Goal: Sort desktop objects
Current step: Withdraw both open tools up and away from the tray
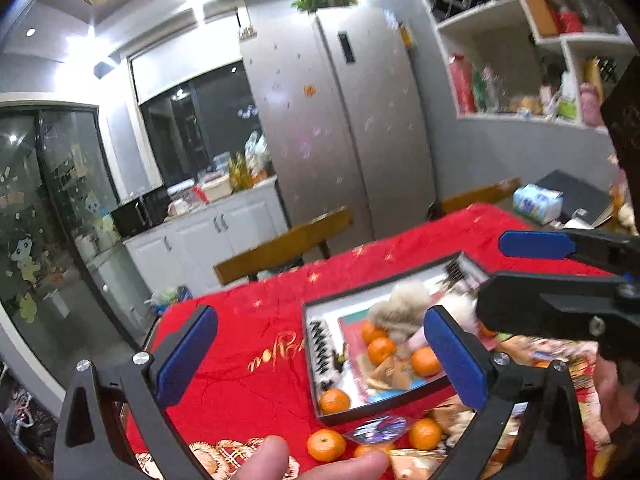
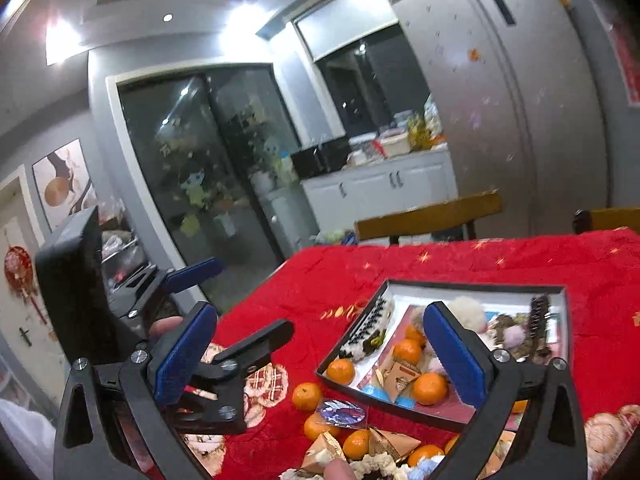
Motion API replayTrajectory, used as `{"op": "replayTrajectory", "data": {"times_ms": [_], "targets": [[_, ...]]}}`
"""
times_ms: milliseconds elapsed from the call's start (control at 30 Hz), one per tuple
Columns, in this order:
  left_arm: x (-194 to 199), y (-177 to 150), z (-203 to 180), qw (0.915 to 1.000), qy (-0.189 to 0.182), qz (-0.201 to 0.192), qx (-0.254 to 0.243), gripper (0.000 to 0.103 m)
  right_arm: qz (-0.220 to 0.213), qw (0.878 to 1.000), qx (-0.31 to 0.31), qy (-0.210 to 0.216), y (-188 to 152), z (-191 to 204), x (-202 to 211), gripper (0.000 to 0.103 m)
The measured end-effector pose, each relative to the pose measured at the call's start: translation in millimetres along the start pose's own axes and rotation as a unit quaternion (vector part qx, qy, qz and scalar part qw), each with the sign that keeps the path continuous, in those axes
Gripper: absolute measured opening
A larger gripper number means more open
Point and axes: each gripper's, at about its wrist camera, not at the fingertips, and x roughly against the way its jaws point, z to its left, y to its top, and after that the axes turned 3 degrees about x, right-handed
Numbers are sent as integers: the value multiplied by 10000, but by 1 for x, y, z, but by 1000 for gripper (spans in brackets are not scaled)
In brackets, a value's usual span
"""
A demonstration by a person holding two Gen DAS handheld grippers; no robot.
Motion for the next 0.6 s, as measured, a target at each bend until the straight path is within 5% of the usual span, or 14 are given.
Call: {"op": "replayTrajectory", "data": {"times_ms": [133,600], "targets": [[36,9,-8,9995,67,-296,-73,103,-317,9993,-119,136,7,11,34,103],[148,31,-52,9972,-51,-743,-113,103,-771,9955,429,-348,4,58,138,103]]}}
